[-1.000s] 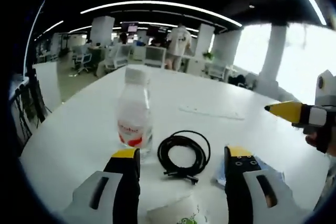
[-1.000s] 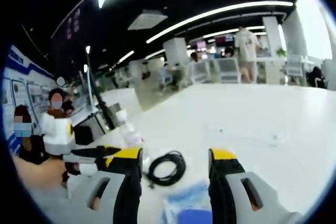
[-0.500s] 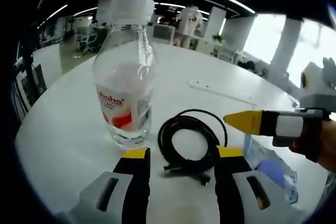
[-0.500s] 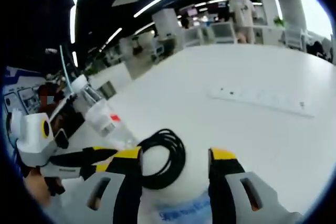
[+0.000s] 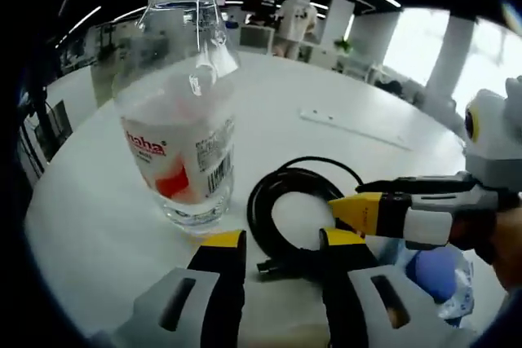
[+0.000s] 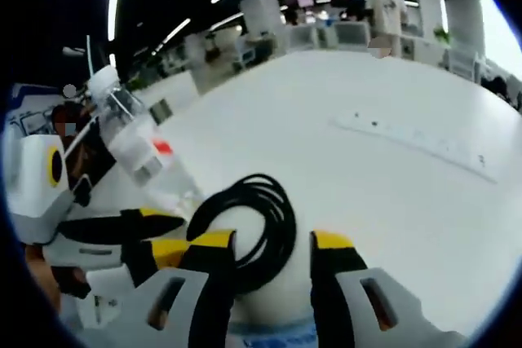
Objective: Arrange the tabletop items into an orderly group along one side of the table until the central work area is clear of visible clutter.
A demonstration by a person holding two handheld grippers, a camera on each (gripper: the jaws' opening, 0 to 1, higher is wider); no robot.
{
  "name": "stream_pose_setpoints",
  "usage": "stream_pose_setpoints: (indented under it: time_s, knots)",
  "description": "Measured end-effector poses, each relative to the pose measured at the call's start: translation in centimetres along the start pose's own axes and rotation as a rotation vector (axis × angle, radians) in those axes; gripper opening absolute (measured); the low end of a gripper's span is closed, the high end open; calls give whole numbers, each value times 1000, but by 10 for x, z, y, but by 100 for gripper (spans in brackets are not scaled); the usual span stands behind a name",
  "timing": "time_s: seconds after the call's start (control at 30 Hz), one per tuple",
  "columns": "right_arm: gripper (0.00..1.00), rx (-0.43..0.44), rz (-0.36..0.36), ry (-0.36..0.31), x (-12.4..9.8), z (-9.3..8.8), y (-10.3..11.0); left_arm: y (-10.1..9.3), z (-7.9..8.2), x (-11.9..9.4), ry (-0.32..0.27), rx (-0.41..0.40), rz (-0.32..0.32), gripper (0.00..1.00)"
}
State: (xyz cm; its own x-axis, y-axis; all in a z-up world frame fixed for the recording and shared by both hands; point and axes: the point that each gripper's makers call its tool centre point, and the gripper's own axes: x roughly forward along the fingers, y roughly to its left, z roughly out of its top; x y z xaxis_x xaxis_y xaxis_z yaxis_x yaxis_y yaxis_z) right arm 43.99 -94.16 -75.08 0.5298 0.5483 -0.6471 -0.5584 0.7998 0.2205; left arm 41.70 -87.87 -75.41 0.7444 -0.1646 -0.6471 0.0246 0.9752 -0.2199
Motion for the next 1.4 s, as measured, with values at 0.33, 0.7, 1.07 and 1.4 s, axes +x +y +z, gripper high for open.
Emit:
stream_pose_setpoints:
  time_s: [0.33, 0.7, 1.07, 1.4]
  knots:
    - [16, -28, -61, 6, 3, -6, -5, 2, -2, -2, 31, -23, 22, 22]
    - [3, 37, -47, -26, -3, 3, -1, 5, 3, -15, 18, 2, 41, 5]
    - [0, 88, 1, -198, -51, 44, 14, 1, 39, -52, -143, 50, 15, 2]
    - [0, 50, -2, -356, -138, 77, 29, -48, 74, -115, -329, 56, -57, 2]
